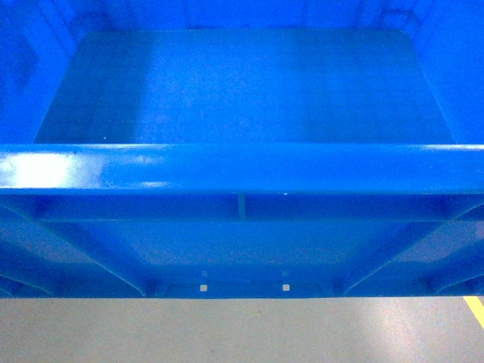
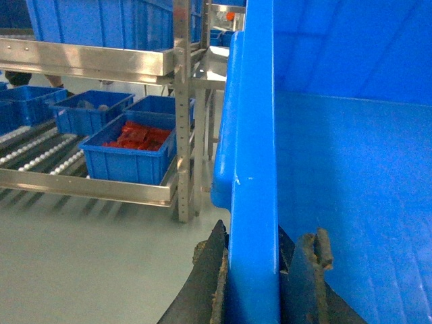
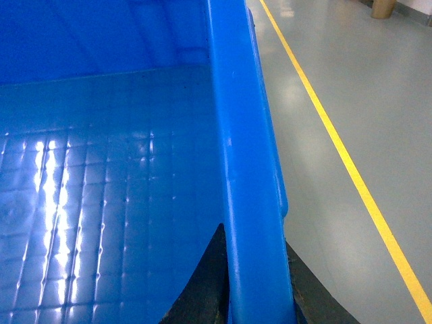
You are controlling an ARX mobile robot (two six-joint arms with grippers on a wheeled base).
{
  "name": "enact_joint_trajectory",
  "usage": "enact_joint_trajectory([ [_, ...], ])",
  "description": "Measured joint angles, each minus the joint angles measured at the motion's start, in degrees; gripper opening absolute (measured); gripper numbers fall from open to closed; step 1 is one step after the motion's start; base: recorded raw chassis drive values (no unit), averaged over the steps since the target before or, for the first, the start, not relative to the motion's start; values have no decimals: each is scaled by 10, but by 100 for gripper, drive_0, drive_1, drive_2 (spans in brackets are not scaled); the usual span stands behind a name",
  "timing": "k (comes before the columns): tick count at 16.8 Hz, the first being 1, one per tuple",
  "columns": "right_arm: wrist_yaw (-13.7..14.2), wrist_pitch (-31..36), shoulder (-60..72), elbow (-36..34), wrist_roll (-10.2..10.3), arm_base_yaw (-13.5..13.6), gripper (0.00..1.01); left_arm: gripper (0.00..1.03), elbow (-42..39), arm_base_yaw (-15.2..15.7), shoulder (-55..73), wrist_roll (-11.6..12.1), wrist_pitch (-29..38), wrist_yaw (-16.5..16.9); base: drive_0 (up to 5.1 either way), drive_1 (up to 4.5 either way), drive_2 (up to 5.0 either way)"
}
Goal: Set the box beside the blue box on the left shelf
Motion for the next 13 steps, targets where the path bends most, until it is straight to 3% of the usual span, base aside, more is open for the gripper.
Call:
enact_joint_trajectory([
  [11,-1,2,0,0,-1,0,11,10,0,0,0,0,0,-1,7,411,-398],
  [13,-2,3,2,0,-1,0,11,10,0,0,3,0,2,-1,0,0,0],
])
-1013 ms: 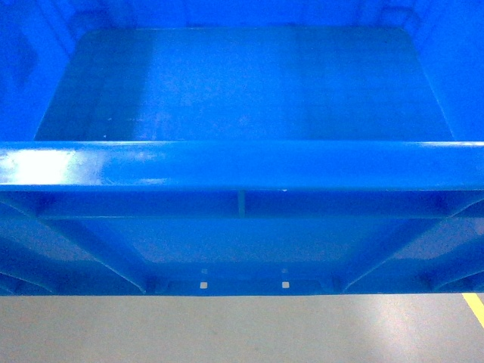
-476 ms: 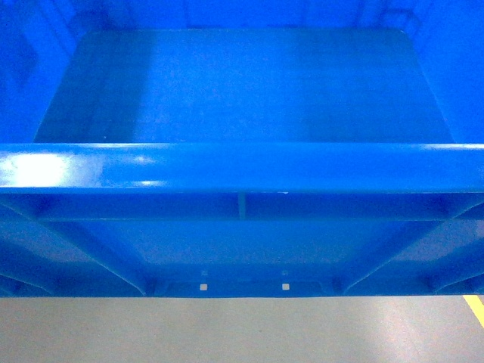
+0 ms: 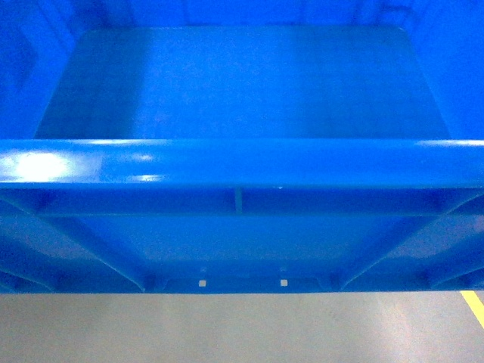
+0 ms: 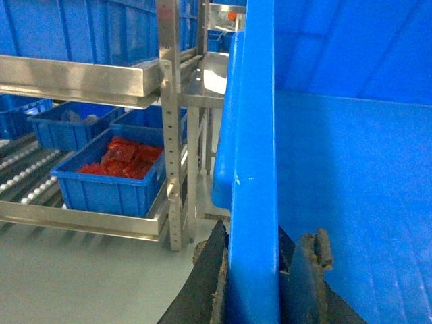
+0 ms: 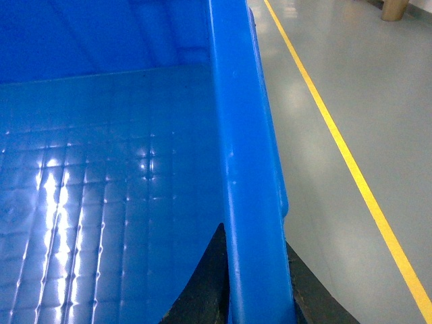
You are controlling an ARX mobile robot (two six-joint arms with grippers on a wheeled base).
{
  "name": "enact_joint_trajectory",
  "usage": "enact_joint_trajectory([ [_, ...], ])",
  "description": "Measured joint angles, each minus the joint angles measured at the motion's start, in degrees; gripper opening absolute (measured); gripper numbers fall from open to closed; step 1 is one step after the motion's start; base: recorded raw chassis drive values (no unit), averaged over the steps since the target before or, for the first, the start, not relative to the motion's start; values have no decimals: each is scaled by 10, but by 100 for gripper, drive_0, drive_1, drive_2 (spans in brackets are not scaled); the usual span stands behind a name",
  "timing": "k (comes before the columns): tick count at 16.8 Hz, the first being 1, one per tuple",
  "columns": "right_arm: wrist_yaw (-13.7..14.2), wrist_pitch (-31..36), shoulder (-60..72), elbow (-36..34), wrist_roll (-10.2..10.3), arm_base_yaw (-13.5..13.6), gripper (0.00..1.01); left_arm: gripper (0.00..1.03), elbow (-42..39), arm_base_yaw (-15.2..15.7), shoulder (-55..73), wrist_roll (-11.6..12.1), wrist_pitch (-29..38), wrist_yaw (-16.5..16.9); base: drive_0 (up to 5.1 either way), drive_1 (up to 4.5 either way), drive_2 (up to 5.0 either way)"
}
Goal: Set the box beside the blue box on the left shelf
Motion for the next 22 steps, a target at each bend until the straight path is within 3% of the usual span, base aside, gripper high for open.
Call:
enact_joint_trajectory([
  [22,0,-3,-3,0,0,0,11,10,0,0,-2,0,-2,0,-449,258,258],
])
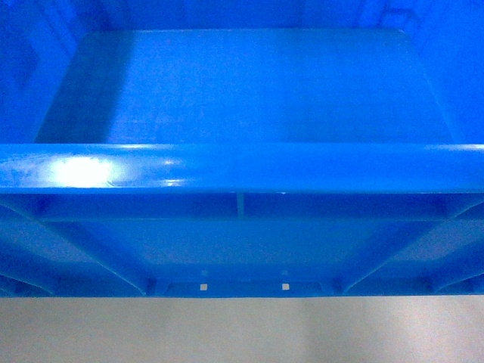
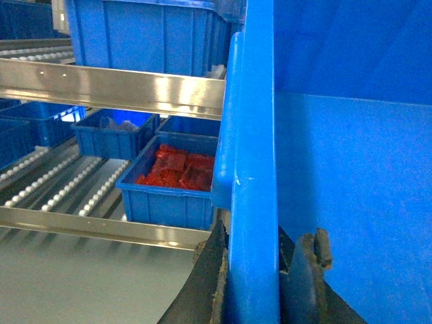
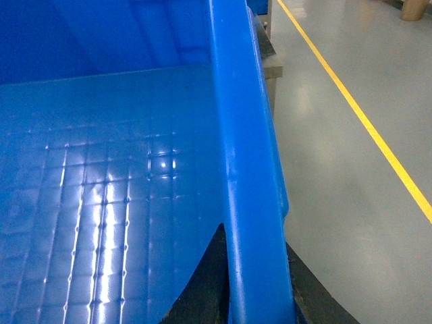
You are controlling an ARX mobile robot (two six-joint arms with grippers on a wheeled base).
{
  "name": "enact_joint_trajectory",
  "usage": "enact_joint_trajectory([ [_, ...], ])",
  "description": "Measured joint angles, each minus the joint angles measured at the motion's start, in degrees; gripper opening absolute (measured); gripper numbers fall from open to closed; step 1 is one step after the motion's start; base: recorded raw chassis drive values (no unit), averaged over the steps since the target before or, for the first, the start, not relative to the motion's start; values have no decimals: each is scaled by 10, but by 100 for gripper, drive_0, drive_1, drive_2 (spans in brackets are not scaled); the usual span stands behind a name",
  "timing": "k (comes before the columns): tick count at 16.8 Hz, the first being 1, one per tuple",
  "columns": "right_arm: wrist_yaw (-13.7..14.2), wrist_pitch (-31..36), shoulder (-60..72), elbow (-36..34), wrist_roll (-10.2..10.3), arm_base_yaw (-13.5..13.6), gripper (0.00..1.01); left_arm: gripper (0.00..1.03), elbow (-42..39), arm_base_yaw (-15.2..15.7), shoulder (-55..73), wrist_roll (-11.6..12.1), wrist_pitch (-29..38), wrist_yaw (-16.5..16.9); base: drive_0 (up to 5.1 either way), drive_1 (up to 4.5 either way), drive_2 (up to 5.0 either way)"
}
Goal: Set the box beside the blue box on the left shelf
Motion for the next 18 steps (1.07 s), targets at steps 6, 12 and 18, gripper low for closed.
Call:
enact_joint_trajectory([
  [6,0,2,0,0,0,0,10,10,0,0,0,0,3,0,-498,248,248],
  [12,-1,2,0,0,0,0,10,10,0,0,0,0,2,-1,-501,244,244],
  [18,-1,1,1,0,0,0,10,10,0,0,0,0,1,-1,-506,240,240],
])
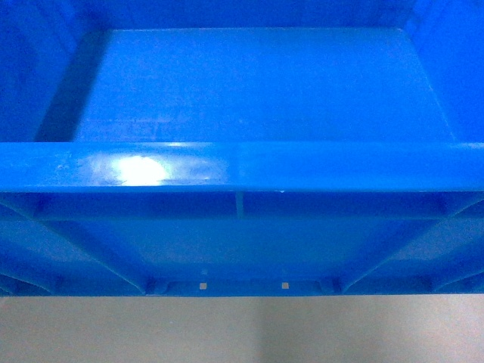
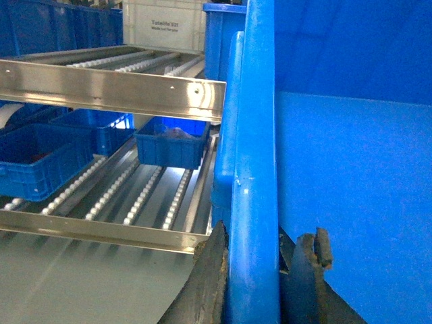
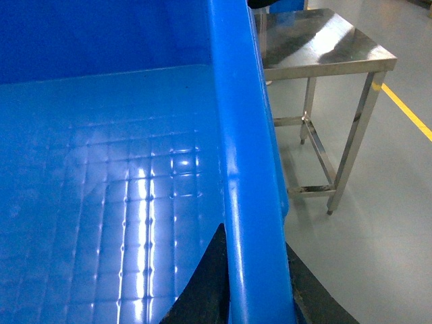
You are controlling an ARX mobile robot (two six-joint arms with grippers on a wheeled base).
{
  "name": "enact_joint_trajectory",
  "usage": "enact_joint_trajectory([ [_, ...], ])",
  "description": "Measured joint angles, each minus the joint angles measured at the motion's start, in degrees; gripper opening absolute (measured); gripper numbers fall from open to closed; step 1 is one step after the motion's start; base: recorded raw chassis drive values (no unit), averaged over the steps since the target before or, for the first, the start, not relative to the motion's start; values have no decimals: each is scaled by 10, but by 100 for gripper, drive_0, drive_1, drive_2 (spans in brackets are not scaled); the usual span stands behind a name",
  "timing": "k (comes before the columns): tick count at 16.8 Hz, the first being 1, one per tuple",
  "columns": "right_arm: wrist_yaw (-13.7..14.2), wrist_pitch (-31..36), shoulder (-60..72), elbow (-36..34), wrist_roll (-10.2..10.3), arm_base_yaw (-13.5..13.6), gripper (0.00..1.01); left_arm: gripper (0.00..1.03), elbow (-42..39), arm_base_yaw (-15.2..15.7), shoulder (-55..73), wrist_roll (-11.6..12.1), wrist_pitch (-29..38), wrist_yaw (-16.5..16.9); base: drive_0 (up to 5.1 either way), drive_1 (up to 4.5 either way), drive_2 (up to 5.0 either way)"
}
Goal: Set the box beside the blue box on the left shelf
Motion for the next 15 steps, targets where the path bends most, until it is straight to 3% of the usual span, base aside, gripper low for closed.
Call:
enact_joint_trajectory([
  [15,-1,0,0,0,0,0,10,10,0,1,0,0,1,0,-502,243,243],
])
